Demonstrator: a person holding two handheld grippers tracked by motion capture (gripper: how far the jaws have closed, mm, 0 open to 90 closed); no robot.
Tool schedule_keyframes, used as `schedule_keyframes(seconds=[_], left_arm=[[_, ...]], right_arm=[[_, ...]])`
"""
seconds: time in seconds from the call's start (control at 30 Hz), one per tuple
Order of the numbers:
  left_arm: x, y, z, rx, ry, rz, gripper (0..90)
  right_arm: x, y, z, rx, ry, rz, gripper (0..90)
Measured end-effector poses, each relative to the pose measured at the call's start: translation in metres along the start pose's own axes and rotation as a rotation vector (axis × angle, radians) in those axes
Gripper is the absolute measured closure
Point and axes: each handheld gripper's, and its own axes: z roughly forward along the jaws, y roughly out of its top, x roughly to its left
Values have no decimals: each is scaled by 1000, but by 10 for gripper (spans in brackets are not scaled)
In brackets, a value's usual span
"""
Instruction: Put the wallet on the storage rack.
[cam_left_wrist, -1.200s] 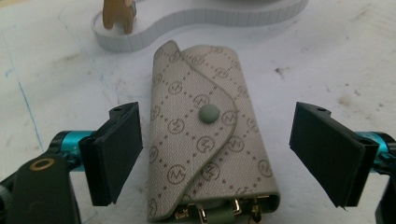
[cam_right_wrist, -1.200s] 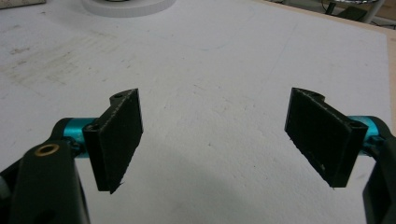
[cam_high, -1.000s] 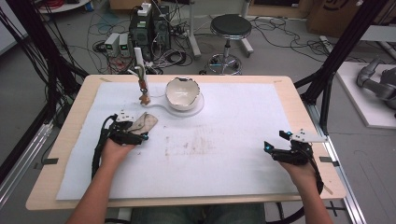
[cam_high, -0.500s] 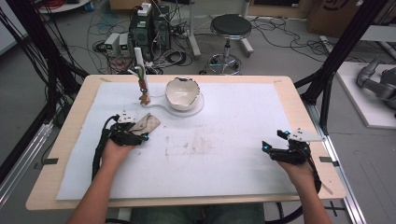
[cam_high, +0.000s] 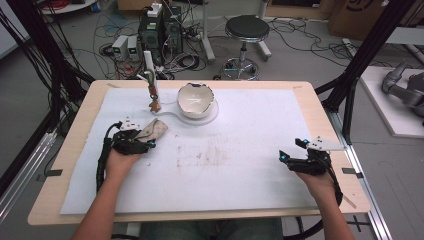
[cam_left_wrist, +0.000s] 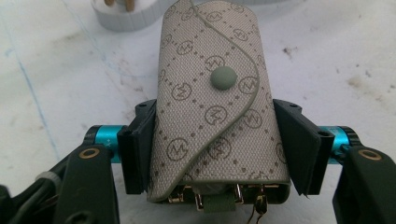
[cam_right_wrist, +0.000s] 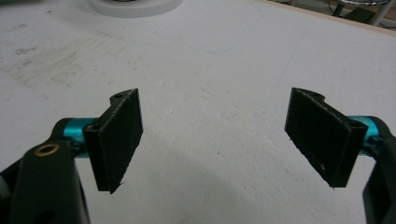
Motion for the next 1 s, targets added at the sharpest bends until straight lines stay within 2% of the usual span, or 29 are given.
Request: schedule_keyframes(seconds=[0.2,0.27,0.43,0.63,0.7,0.73,0.9,1.0], left_arm=[[-4,5,-8,-24,-12,17,356],[-7,8,-10,-18,-9,43,356],[-14,20,-14,-28,-25,68,356],[-24,38,-14,-37,-43,104,356],[-27,49,-14,-46,-48,120,356],[-27,49,-14,-46,-48,120,356],[-31,71,-13,-73,-65,136,357],[-32,78,-13,-78,-64,142,357]], right_arm=[[2,1,3,4,9,-1,196],[1,2,4,1,9,-10,196],[0,2,4,-3,11,-5,196],[-1,3,6,-2,17,3,196],[-1,2,7,-3,16,-2,196],[-1,2,7,-3,15,-1,195],[-1,3,7,-6,18,1,195],[0,3,7,-5,19,3,196]])
